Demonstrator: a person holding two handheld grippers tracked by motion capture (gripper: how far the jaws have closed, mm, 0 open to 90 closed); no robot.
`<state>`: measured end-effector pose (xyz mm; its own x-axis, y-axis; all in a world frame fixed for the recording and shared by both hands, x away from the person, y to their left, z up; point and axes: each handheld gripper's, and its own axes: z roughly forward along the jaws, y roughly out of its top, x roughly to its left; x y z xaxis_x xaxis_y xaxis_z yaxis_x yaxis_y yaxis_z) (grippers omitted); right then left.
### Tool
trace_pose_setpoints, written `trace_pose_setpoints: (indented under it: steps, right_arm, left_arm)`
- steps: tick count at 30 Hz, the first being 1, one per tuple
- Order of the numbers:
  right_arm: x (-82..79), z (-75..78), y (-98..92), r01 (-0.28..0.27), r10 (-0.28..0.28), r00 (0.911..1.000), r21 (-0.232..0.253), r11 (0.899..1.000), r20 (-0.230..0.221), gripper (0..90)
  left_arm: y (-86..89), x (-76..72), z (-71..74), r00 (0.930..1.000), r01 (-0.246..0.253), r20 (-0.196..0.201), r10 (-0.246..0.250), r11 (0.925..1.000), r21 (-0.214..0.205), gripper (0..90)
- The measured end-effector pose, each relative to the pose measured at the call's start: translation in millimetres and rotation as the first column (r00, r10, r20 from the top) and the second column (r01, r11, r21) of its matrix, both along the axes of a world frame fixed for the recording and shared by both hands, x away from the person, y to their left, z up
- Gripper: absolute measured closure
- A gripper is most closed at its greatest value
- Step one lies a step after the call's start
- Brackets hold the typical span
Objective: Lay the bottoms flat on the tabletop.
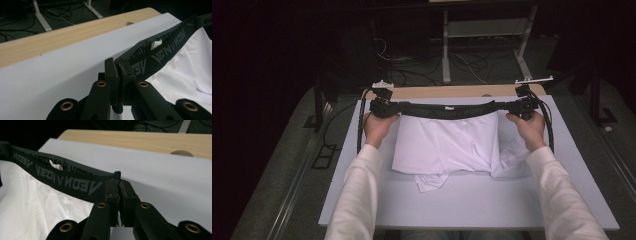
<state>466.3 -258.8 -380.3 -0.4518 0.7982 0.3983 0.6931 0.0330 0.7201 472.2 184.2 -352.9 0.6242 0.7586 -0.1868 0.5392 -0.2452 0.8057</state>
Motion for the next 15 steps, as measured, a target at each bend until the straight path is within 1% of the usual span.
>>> trace_pose_setpoints:
  steps: [1, 2, 3, 5, 6, 7, 9, 12, 13, 15]
  right_arm:
    - [8.7, 1.9, -1.6, 0.011, -0.011, 0.9999, 0.009, 1.0, 0.003, 85.3]
    - [8.7, 1.9, -1.6, 0.011, -0.011, 0.9999, 0.009, 1.0, 0.003, 85.3]
    - [12.8, 2.8, -2.7, 0.016, -0.016, 0.9998, 0.017, 1.0, 0.009, 85.3]
    - [20.5, 4.4, -4.7, 0.027, -0.027, 0.9996, 0.046, 0.999, 0.011, 85.3]
    - [27.2, 5.2, -6.3, 0.038, -0.039, 0.9991, 0.073, 0.997, 0.012, 85.3]
    - [27.2, 5.2, -6.3, 0.038, -0.039, 0.9991, 0.073, 0.997, 0.012, 85.3]
    - [33.8, 5.9, -6.6, 0.045, -0.045, 0.999, 0.086, 0.995, 0.005, 85.3]
    - [42.2, 8.7, -5.4, 0.051, -0.051, 0.9987, 0.083, 0.995, 0.002, 85.3]
    - [47.0, 11.7, -4.0, 0.053, -0.053, 0.9986, 0.081, 0.995, 0.006, 85.3]
    - [49.4, 13.4, -3.4, 0.054, -0.055, 0.9985, 0.08, 0.995, 0.008, 85.3]
  left_arm:
    - [-0.9, 4.0, 0.9, 1.0, -0.006, 0.001, 0.006, 1.0, -0.002, 86.3]
    - [-1.5, 8.0, 1.9, 0.9999, -0.01, 0.002, 0.01, 0.9999, -0.003, 86.3]
    - [-2.0, 11.8, 2.9, 0.9999, -0.013, 0.003, 0.013, 0.9999, -0.004, 86.3]
    - [-3.2, 18.8, 4.8, 0.9998, -0.019, 0.006, 0.019, 0.9998, -0.005, 86.3]
    - [-3.6, 22.0, 5.9, 0.9997, -0.024, 0.009, 0.024, 0.9997, -0.003, 86.3]
    - [-3.9, 25.0, 6.9, 0.9995, -0.029, 0.013, 0.03, 0.9995, -0.006, 86.3]
    - [-4.2, 31.2, 9.0, 0.9992, -0.038, 0.015, 0.038, 0.9992, -0.008, 86.3]
    - [-5.0, 39.3, 13.4, 0.9983, -0.054, 0.02, 0.055, 0.9985, -0.002, 86.3]
    - [-5.1, 41.7, 15.1, 0.9981, -0.058, 0.022, 0.058, 0.9983, 0.001, 86.3]
    - [-5.7, 46.0, 19.1, 0.9974, -0.067, 0.027, 0.067, 0.9978, -0.001, 86.3]
